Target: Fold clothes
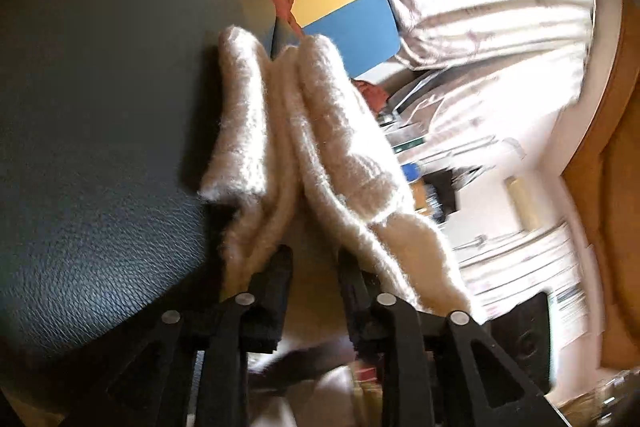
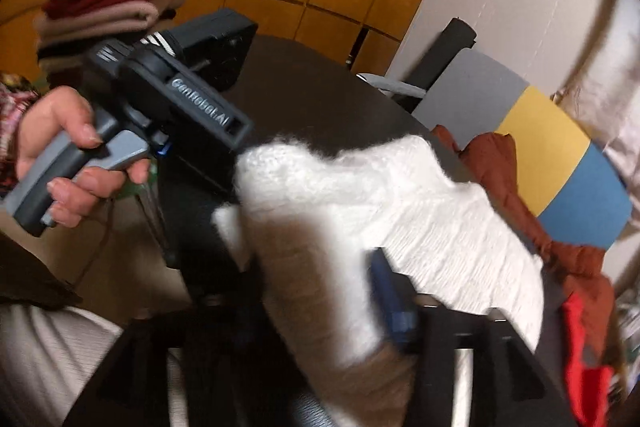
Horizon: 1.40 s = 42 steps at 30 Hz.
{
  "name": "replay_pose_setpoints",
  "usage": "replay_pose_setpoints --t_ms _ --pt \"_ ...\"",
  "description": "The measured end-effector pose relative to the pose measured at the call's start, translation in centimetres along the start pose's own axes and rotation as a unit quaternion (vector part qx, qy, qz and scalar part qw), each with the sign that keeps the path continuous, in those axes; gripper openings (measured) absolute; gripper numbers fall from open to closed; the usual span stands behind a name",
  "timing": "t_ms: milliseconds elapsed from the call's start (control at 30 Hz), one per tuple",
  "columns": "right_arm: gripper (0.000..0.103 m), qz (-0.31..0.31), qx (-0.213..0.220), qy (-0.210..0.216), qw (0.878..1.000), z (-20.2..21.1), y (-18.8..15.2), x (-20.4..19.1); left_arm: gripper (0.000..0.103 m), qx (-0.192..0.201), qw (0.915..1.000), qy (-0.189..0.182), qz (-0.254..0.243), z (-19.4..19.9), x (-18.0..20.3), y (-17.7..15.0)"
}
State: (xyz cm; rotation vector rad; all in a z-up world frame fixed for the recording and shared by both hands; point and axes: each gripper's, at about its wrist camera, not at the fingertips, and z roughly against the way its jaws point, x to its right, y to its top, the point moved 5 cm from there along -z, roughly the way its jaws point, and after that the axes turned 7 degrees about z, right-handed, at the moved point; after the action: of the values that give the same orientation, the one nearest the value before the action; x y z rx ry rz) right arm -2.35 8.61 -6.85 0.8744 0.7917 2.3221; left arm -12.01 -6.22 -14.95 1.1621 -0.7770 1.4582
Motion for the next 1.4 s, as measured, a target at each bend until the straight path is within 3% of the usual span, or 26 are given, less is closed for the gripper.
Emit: replay_pose_setpoints --t_ms 200,333,367,567,700,767,800,833,867,1000,1033,1100,1133,1167,1200,1267,1400 --pt "0.071 -0.046 0.043 0.024 0.998 2.2 0.2 -1.5 0.034 -0.002 0.9967 -0.057 0.058 1.5 -0.3 0.5" --pt "0.071 -0.03 0.053 0.043 0.997 1.2 1.4 -2.7 0.047 0.014 0.9936 -0.08 0.079 3.0 0.2 1.1" --pt "0.071 -0.017 0.051 0.047 0.997 0.5 1.8 -3.1 0.051 0.012 0.9942 -0.074 0.078 2.8 0.4 1.3" --pt "0.075 0.01 0.027 0.072 0.997 -2.9 3.1 -5.4 0.052 -0.036 0.9976 -0.022 0.056 -0.7 2.9 1.0" --pt "0.075 -0.007 0.04 0.086 0.995 -1.3 2.7 -5.6 0.052 -0.064 0.9945 0.082 0.008 -4.2 4.3 0.7" --pt "0.075 -0.039 0.051 0.09 0.994 0.5 2.0 -4.7 0.041 -0.061 0.9927 0.104 -0.002 -5.1 4.5 0.8" --pt "0.075 -0.07 0.052 0.08 0.993 1.4 1.2 -3.8 0.036 -0.054 0.9935 0.1 -0.002 -5.3 4.6 1.0" --pt "0.075 -0.104 0.051 0.066 0.991 2.5 0.2 -2.8 0.016 -0.048 0.9943 0.095 -0.001 -5.5 4.8 1.1" --pt "0.075 -0.139 0.05 0.052 0.988 3.5 -0.8 -1.7 0.012 -0.044 0.995 0.09 0.001 -5.5 5.0 1.2" --pt "0.077 -0.254 0.011 -0.101 0.962 6.5 -6.0 2.8 0.01 -0.028 0.9964 0.079 -0.01 -5.3 5.7 1.3" --pt "0.078 -0.269 -0.004 -0.127 0.955 6.7 -7.0 3.6 0.009 -0.022 0.9971 0.072 -0.011 -5.1 6.0 1.5" --pt "0.077 -0.289 -0.046 -0.133 0.947 5.5 -8.6 4.7 0.009 -0.007 0.9991 0.042 -0.006 -3.9 7.5 2.0" --pt "0.075 -0.293 -0.063 -0.124 0.946 4.6 -9.1 4.7 0.008 -0.001 0.9994 0.034 -0.009 -3.3 8.2 2.3" --pt "0.064 -0.296 -0.078 -0.114 0.945 3.7 -9.7 4.5 0.008 0.002 0.9994 0.032 -0.016 -2.7 8.9 2.7" --pt "0.039 -0.301 -0.083 -0.104 0.944 3.0 -9.6 4.6 0.008 0.006 0.9993 0.029 -0.022 -2.1 9.5 3.0" --pt "0.013 -0.311 -0.089 -0.085 0.942 1.6 -9.1 4.7 0.008 0.016 0.998 0.036 -0.05 -0.9 10.8 3.4" --pt "0.013 -0.265 -0.06 -0.104 0.957 3.4 -6.4 4.2 0.008 0.043 0.9919 0.082 -0.087 1.7 9.9 3.6"
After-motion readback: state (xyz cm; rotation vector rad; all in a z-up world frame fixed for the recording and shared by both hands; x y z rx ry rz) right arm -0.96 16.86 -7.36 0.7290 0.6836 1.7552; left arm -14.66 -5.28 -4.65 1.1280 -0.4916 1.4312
